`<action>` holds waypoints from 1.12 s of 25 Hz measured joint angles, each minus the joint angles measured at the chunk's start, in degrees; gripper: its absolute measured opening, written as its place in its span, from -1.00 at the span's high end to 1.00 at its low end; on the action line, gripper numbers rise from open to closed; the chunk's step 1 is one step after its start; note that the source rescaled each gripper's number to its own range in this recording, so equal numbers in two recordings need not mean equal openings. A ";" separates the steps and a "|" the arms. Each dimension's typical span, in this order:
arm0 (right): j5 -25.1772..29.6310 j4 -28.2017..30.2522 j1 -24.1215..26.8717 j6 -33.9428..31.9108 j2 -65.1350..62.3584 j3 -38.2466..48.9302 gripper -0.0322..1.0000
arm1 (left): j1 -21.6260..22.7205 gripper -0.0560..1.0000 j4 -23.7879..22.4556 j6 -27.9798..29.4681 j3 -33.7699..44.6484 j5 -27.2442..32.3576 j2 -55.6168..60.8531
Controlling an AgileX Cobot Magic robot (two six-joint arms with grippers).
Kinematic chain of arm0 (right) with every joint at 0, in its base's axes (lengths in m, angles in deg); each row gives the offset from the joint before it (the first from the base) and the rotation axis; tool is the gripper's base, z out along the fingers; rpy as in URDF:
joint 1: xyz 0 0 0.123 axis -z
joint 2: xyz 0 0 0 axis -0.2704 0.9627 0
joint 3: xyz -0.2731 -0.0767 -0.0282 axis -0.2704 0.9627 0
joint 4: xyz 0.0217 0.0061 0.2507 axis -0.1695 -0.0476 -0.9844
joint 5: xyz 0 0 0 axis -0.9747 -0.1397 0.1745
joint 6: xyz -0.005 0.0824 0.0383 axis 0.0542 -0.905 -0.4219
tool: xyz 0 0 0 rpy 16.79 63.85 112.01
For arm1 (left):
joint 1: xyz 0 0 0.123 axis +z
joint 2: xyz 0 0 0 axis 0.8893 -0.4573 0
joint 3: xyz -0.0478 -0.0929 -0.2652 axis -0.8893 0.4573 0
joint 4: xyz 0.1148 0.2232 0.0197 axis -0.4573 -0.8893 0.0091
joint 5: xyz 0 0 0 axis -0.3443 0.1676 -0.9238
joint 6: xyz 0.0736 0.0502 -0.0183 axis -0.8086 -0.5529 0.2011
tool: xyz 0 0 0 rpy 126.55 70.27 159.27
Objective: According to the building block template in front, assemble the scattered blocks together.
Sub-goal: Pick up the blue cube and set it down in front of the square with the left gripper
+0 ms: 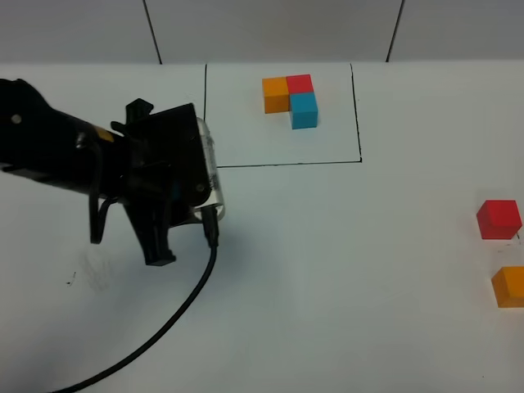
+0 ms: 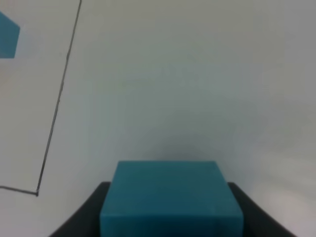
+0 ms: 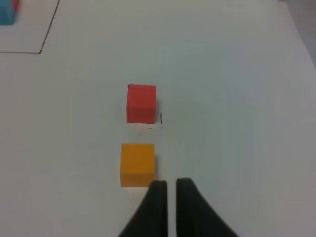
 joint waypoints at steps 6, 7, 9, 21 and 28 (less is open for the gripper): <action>0.00 0.00 0.00 0.00 0.00 0.00 0.94 | -4.36 -0.13 -0.06 0.72 -8.25 2.65 -9.25; 0.00 0.00 0.00 0.00 0.00 0.00 0.94 | -5.19 -0.13 -0.06 0.79 -9.50 2.70 -10.89; 0.00 0.00 0.00 0.00 0.00 0.00 0.94 | -6.49 -0.13 -0.06 0.84 -11.72 3.27 -13.86; 0.00 0.00 0.00 -0.03 0.00 0.00 0.94 | -8.45 -0.13 0.14 1.21 -14.69 3.48 -27.18; 0.00 0.00 0.00 -0.03 0.00 0.00 0.94 | -8.69 -0.13 -0.12 0.76 -19.00 2.98 -31.70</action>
